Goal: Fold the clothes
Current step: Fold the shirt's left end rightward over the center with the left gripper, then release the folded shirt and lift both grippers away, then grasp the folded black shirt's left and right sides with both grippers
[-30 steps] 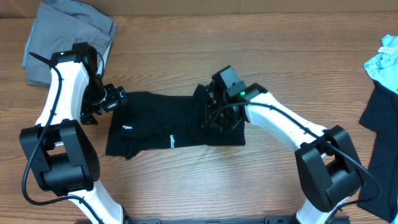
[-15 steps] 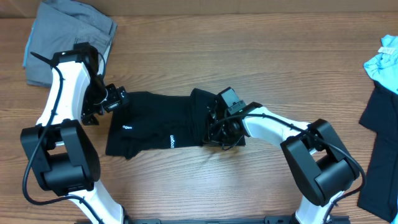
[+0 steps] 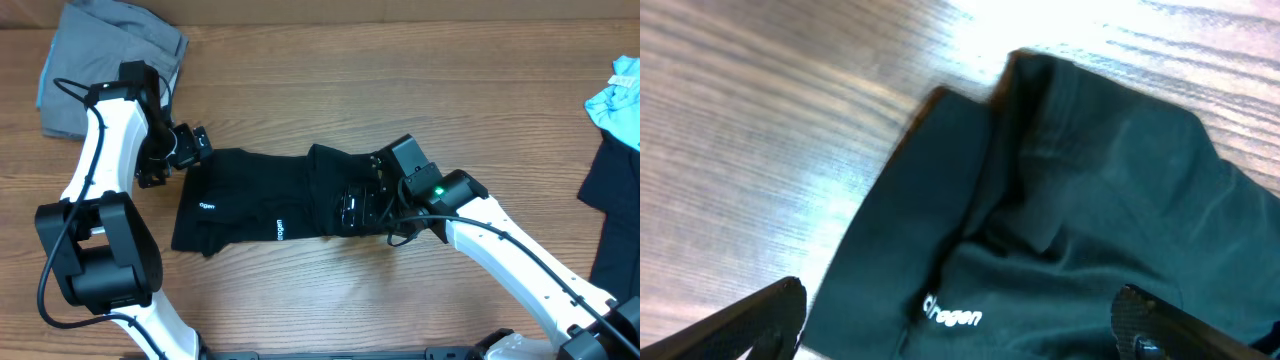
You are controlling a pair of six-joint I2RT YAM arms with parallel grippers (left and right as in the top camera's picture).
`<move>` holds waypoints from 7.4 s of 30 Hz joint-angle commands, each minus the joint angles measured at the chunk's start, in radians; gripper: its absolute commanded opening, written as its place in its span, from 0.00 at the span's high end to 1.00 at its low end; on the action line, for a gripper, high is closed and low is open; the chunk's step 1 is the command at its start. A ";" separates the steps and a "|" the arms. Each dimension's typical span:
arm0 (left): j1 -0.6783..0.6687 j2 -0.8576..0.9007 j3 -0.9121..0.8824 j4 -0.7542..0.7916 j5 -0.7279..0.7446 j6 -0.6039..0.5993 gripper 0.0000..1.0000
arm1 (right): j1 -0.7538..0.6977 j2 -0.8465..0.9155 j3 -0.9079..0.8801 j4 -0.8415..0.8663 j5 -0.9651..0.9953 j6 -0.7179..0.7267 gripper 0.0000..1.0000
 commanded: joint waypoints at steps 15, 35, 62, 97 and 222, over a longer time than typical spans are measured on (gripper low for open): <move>0.240 0.003 -0.114 0.134 0.299 0.408 0.00 | 0.001 0.002 0.014 0.008 0.027 -0.147 0.00; 0.220 0.003 -0.355 0.256 0.474 0.478 0.00 | 0.001 0.002 0.014 0.035 0.026 -0.154 0.00; 0.098 0.002 -0.374 0.351 0.107 0.155 0.96 | 0.001 0.002 0.014 0.014 0.026 -0.165 0.00; -0.551 0.112 0.291 -0.139 0.041 -0.094 0.56 | -0.003 0.344 0.014 0.241 0.043 -0.130 0.00; -0.282 0.089 -0.130 0.012 0.189 0.028 0.95 | -0.238 0.176 0.158 0.299 -0.340 -0.155 0.96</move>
